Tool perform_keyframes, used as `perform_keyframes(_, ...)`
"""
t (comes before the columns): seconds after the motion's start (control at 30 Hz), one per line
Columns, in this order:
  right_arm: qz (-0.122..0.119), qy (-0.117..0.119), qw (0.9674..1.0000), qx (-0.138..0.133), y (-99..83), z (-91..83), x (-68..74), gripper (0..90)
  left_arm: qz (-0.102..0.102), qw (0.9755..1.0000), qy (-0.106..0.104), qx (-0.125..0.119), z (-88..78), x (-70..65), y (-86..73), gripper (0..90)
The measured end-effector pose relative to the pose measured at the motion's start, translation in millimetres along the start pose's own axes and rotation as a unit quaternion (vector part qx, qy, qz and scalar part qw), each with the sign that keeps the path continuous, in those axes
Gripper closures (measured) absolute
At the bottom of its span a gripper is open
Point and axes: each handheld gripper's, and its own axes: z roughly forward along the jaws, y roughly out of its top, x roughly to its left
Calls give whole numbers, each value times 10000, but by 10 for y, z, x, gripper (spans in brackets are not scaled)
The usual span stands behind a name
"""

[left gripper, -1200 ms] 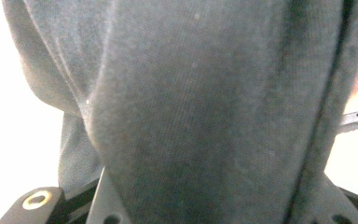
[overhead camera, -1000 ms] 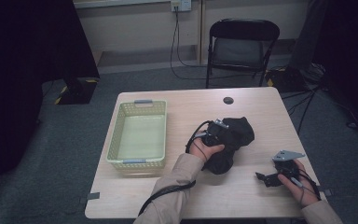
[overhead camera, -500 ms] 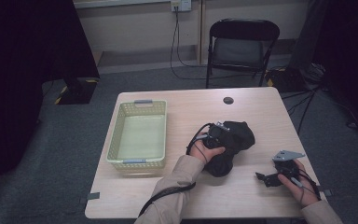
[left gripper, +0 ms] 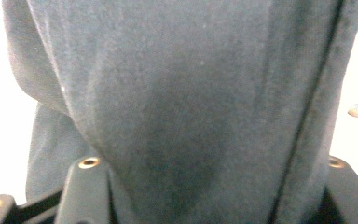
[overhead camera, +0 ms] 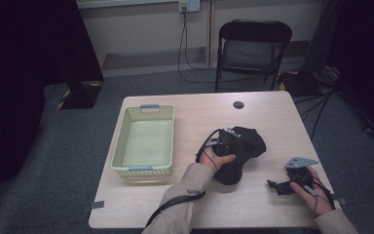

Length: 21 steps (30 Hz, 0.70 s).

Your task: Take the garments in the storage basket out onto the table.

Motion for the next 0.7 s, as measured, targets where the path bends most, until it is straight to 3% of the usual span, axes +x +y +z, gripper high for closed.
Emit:
perform_keyframes(0.13, -3, 1, 10000, 1, 0, 0, 0, 0, -51, 10000, 78, 12, 6, 3, 1, 277)
perform_keyframes(0.33, -1, 0, 10000, 0, 0, 0, 0, 0, 34, 9999, 73, 99, 5, -31, 8, 172)
perform_keyframes(0.43, 0, 0, 10000, 0, 0, 0, 0, 0, 72, 9998, 192, 84, -11, -56, 16, 139)
perform_keyframes(0.5, 1, -1, 10000, -1, 0, 0, 0, 0, 27, 9999, 85, 64, -21, -66, 27, 110)
perform_keyframes(0.7, 1, -1, 10000, 0, 0, 0, 0, 0, 30, 10000, 66, -23, -58, -92, 42, 61)
